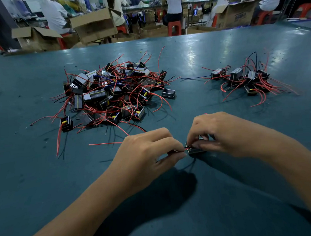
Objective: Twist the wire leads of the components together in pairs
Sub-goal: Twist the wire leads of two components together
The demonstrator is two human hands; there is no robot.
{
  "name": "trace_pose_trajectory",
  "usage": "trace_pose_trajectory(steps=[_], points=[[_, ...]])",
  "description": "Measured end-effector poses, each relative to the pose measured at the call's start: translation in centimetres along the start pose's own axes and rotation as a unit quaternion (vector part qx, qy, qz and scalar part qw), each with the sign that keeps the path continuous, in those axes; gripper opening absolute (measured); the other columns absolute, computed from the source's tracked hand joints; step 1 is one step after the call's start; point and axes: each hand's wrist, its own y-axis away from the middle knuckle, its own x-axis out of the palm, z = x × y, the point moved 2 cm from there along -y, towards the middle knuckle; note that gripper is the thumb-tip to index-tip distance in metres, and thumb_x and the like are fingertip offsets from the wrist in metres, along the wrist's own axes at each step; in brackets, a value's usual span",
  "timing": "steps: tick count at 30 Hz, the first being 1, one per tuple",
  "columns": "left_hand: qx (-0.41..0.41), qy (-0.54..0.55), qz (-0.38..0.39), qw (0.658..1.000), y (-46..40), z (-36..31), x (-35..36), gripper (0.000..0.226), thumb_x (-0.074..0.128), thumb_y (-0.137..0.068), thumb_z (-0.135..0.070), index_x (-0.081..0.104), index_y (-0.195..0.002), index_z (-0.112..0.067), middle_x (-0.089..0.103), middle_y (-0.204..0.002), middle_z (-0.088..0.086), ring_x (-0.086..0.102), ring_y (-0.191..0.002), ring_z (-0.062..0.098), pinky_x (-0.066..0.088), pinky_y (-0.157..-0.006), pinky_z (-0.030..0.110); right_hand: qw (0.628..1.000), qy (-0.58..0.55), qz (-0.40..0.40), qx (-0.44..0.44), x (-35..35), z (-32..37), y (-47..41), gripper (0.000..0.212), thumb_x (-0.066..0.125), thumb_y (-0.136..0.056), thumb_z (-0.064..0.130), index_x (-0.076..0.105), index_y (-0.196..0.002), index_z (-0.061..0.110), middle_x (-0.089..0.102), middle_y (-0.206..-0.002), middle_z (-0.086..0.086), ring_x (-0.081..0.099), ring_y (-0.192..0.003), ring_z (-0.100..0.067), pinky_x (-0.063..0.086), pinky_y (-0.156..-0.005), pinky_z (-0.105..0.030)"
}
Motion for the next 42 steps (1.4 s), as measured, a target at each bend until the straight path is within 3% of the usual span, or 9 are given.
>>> trace_pose_trajectory(steps=[6,11,16,21,25,28,33,39,42], points=[[0.019,-0.003,0.0,1.0,0.0,-0.2,0.0,0.01,0.072,-0.092,-0.024,0.076,-0.087,-0.016,0.067,-0.082,-0.006,0.062,-0.068,0.015,0.049,-0.056,0.033,1.0,0.001,-0.007,0.007,0.5,-0.2,-0.3,0.004,0.061,-0.095,0.018,0.065,-0.097,0.02,0.05,-0.089,0.014,0.043,-0.078,-0.002,0.033,-0.075,-0.017],[0.019,-0.009,0.003,1.0,0.1,0.0,0.0,0.011,0.072,-0.092,-0.024,0.076,-0.086,-0.016,0.067,-0.081,-0.006,0.062,-0.068,0.015,0.049,-0.056,0.035,1.0,-0.013,0.011,-0.016,0.2,-0.2,0.0,0.009,0.066,-0.093,0.02,0.068,-0.101,0.022,0.053,-0.09,0.014,0.045,-0.078,0.003,0.033,-0.075,-0.011],[0.024,-0.005,0.005,1.0,0.1,0.1,-0.1,0.012,0.07,-0.092,-0.025,0.076,-0.086,-0.016,0.067,-0.082,-0.006,0.062,-0.069,0.014,0.05,-0.056,0.034,1.0,-0.014,0.014,-0.013,0.3,-0.2,-0.1,0.007,0.066,-0.094,0.022,0.068,-0.1,0.023,0.052,-0.09,0.015,0.044,-0.078,0.006,0.035,-0.077,-0.017],[0.026,-0.002,0.01,1.0,0.1,0.0,-0.1,0.011,0.072,-0.091,-0.023,0.075,-0.086,-0.014,0.067,-0.081,-0.005,0.063,-0.069,0.016,0.05,-0.056,0.035,0.999,-0.006,0.021,0.023,0.6,-0.4,-0.2,0.004,0.059,-0.096,0.021,0.061,-0.098,0.024,0.044,-0.086,0.02,0.044,-0.077,0.009,0.031,-0.073,-0.01],[0.033,0.005,0.018,0.999,0.2,-0.1,-0.1,0.009,0.073,-0.09,-0.023,0.076,-0.085,-0.016,0.067,-0.081,-0.007,0.063,-0.07,0.013,0.051,-0.056,0.034,0.998,-0.016,0.004,0.054,0.4,-0.5,-0.2,0.011,0.059,-0.093,0.023,0.052,-0.089,0.03,0.051,-0.086,0.014,0.05,-0.077,-0.004,0.036,-0.07,-0.017],[0.014,0.031,0.031,0.999,0.4,0.3,0.0,0.011,0.071,-0.091,-0.025,0.075,-0.085,-0.017,0.067,-0.081,-0.007,0.064,-0.071,0.013,0.051,-0.056,0.036,0.997,-0.032,0.007,0.065,0.3,-0.6,-0.1,0.013,0.062,-0.091,0.023,0.053,-0.086,0.031,0.053,-0.085,0.012,0.052,-0.077,-0.007,0.04,-0.07,-0.019],[-0.055,0.054,0.036,0.996,0.4,1.7,-0.3,0.013,0.069,-0.09,-0.028,0.075,-0.084,-0.017,0.066,-0.077,-0.009,0.061,-0.067,0.011,0.051,-0.059,0.038,0.996,-0.066,0.009,0.061,0.0,-0.9,0.3,0.019,0.066,-0.089,0.023,0.054,-0.083,0.037,0.053,-0.082,0.017,0.053,-0.081,-0.001,0.037,-0.07,-0.012],[-0.116,0.007,0.043,0.992,0.5,3.2,-0.5,0.005,0.075,-0.089,-0.019,0.075,-0.084,-0.018,0.067,-0.076,-0.007,0.062,-0.068,0.015,0.052,-0.065,0.042,0.992,-0.111,0.046,0.049,-0.2,-1.2,0.8,0.009,0.07,-0.086,0.026,0.068,-0.091,0.034,0.057,-0.09,0.013,0.058,-0.087,-0.01,0.05,-0.08,-0.031],[-0.111,-0.004,0.034,0.993,0.4,2.9,-0.4,0.007,0.073,-0.09,-0.022,0.074,-0.085,-0.018,0.066,-0.076,-0.007,0.061,-0.068,0.017,0.052,-0.064,0.043,0.992,-0.112,0.045,0.041,-0.4,-1.1,0.8,0.006,0.07,-0.088,0.03,0.072,-0.092,0.034,0.059,-0.091,0.013,0.059,-0.086,-0.01,0.049,-0.079,-0.029]])
